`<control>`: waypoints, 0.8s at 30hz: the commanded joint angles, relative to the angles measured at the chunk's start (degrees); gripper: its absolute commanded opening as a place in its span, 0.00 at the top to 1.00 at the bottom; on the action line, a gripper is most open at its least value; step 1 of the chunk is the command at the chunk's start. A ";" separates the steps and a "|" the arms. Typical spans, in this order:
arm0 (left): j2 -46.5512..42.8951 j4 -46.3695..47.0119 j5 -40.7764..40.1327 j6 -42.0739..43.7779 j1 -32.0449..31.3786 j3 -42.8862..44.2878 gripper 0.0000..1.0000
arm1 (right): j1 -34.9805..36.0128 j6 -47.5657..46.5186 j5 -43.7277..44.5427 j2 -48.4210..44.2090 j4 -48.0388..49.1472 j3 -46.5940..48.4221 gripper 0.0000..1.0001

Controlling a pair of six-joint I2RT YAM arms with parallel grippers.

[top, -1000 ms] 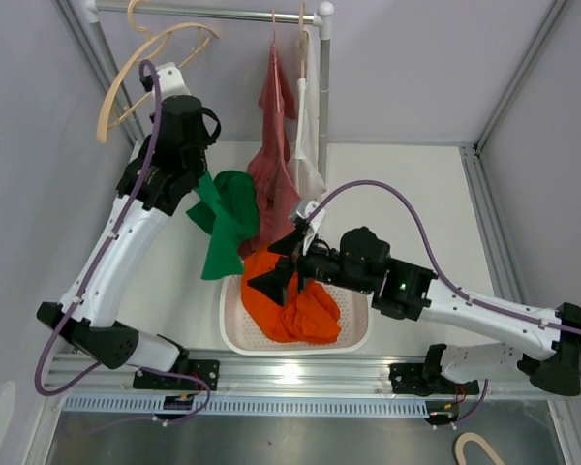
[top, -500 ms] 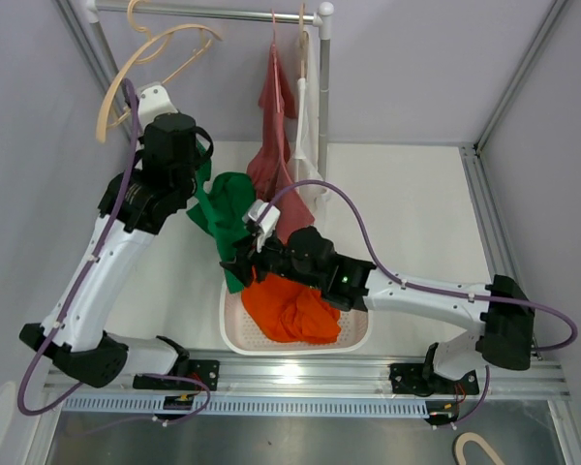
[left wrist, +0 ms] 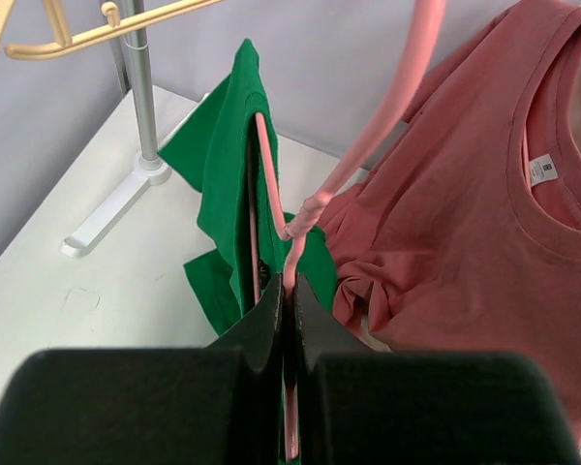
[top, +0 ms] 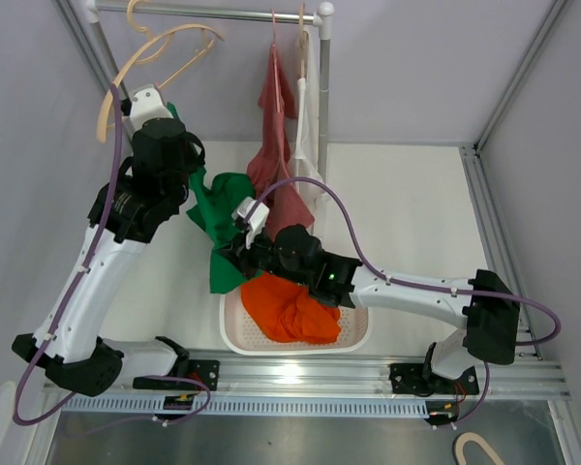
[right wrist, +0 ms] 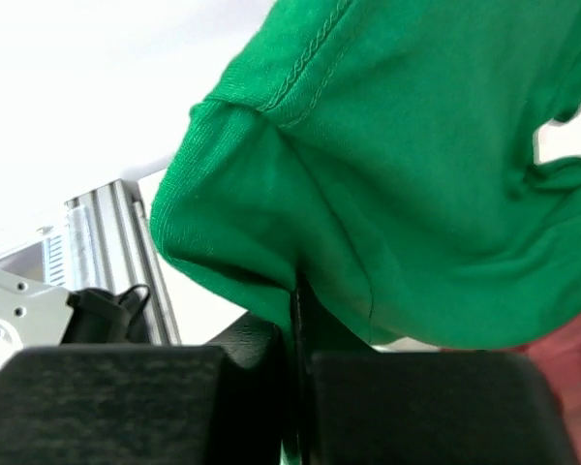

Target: Remove the t-shirt from the hanger

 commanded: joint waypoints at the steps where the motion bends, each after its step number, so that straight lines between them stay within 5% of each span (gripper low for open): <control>1: -1.83 3.03 1.50 -1.33 -0.56 -0.41 0.99 | 0.42 0.32 0.19 1.23 2.95 2.16 1.00; 11: 6.95 8.56 0.89 1.22 2.95 2.49 0.99 | 5.59 5.85 2.37 -14.55 -7.75 -5.83 1.00; 18: 18.29 5.40 2.21 1.48 7.08 17.60 0.99 | 9.73 12.53 8.52 -24.95 -9.45 -17.95 1.00; 24: 24.37 -0.13 2.55 3.94 7.88 30.17 0.99 | 9.74 13.60 10.03 -22.61 -6.37 -23.60 1.00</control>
